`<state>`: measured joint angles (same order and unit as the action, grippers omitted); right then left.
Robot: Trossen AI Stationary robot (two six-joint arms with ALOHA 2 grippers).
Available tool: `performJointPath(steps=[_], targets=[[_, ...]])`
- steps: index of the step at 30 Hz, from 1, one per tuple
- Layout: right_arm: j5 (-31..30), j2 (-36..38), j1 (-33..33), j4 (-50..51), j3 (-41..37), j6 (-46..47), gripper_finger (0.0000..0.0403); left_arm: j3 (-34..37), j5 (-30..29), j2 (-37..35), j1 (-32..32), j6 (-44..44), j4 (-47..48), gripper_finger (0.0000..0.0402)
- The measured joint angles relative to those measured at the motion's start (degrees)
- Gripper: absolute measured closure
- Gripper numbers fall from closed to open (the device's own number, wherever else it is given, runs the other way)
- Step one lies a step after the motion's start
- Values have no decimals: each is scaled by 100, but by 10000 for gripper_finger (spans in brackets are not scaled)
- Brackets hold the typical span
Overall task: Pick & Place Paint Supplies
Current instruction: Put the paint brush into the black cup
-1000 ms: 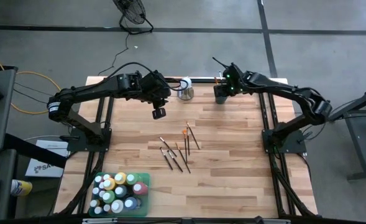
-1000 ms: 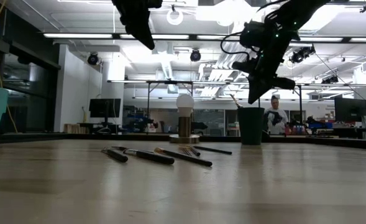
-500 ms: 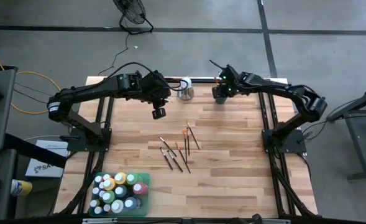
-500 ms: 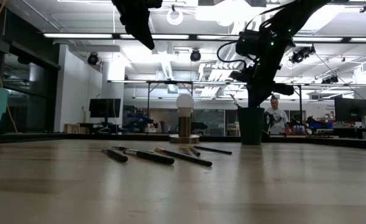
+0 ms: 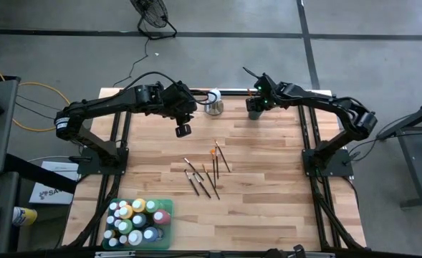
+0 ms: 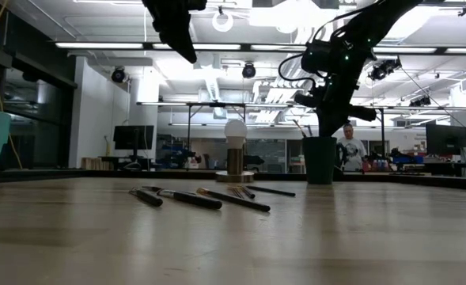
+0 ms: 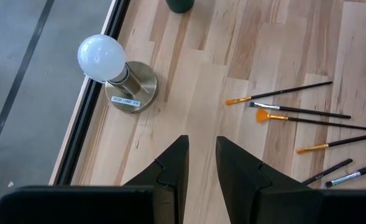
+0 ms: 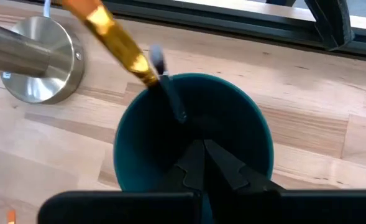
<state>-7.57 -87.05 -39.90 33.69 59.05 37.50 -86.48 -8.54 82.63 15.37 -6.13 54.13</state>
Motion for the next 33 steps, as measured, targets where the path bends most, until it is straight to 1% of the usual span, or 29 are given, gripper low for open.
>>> performJointPath(steps=[4, 11, 12, 14, 16, 17, 20, 23, 26, 30, 33], targets=[[19, 132, 37, -34, 0, 19, 400, 0, 0, 0, -2, 0, 4, 325], [-106, 1130, 298, 220, 2, -85, 400, 0, -10, 0, 1, 42, 147, 325], [-35, 1318, 357, 217, 2, -211, 400, 0, -12, 0, -2, 42, 186, 325], [415, 1658, 488, 199, 4, -463, 399, 0, -13, 0, -2, 42, 232, 325], [886, 1911, 668, 188, 4, -517, 399, 0, -13, 0, 0, 42, 273, 325], [1022, 2000, 793, 179, 4, -487, 399, 0, -13, 0, 0, 42, 296, 325], [1087, 2177, 1253, 20, 4, -219, 399, 0, -12, -1, 0, 42, 304, 325], [978, 2192, 1769, -490, 4, 113, 399, 2, -13, -76, 1, -26, 307, 325], [632, 2012, 2251, -704, 211, 334, 399, 2, -11, -139, 1, -146, 318, 325], [243, 1379, 2683, -239, 914, 379, 399, 2, -11, -169, 1, -264, 315, 325], [79, 757, 2836, 203, 1535, 372, 399, 2, -11, -212, 1, -332, 331, 325]])
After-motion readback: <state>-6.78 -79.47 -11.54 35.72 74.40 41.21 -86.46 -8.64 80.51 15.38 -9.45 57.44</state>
